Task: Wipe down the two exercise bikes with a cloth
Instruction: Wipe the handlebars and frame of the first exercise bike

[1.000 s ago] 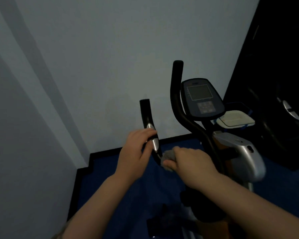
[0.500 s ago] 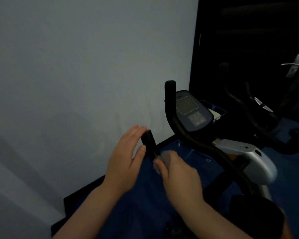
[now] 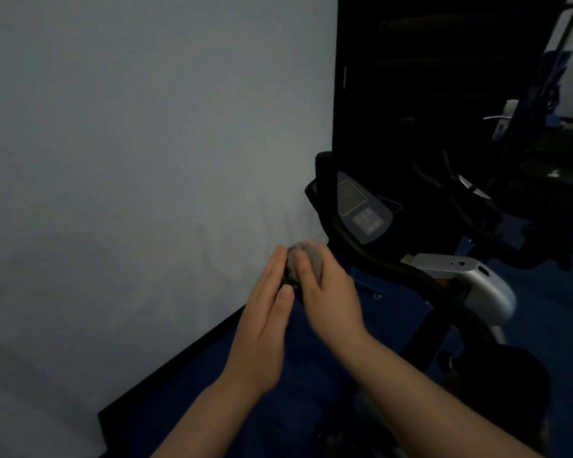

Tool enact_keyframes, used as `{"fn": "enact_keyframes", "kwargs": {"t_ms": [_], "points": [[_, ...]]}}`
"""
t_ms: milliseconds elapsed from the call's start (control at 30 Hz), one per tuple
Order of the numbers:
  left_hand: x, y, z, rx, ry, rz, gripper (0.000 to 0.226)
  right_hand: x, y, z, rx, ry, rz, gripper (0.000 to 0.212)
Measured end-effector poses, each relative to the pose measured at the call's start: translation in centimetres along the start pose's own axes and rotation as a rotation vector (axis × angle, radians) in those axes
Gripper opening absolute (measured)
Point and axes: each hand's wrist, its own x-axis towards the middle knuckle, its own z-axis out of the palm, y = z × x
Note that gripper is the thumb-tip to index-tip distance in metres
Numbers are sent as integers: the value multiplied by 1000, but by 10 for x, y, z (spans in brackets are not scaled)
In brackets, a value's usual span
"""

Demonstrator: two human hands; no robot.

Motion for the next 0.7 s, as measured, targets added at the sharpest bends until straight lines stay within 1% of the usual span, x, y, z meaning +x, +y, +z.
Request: {"fn": "enact_keyframes", "kwargs": {"t_ms": [33,100,133,167,233,267,300,367,400,433,467,500,600,633,667,700], "points": [[-2,0,1,-23,-5,-11,44,-7,3,-2,1,-23,-64,33],[-5,0,2,-31,-2,-20,46,-16,12,-12,-73,-58,-179,43],[-6,0,1,-26,10,-20,46,-14,13,-17,-101,-70,-192,42],[-7,0,1,-20,24,-22,46,-7,11,-19,-100,-79,-173,36],[-8,2,0,-7,48,-28,47,12,0,-19,-11,-111,-103,22],[-8,3,0,2,66,-32,49,19,-7,-19,6,-139,-105,20],[-8,3,0,18,99,-40,52,25,-13,-19,-33,-171,-172,18],[-8,3,-3,63,185,-59,55,30,-15,-25,-196,-238,-387,19],[-7,3,-4,81,219,-63,55,30,-11,-30,-257,-272,-467,24],[-6,3,-6,95,238,-64,56,30,-6,-35,-281,-296,-502,31],[-5,3,-7,105,245,-63,56,29,0,-40,-253,-309,-482,36],[-5,3,-8,114,244,-59,57,27,3,-41,-189,-309,-407,38],[-4,4,-2,112,213,-63,56,20,2,-31,6,-277,-116,25],[-4,4,2,108,195,-64,55,17,3,-26,30,-249,-55,24],[-5,4,7,110,178,-57,53,12,5,-23,4,-223,-41,28],[-6,3,13,120,162,-45,52,6,7,-24,-73,-208,-65,32]]}}
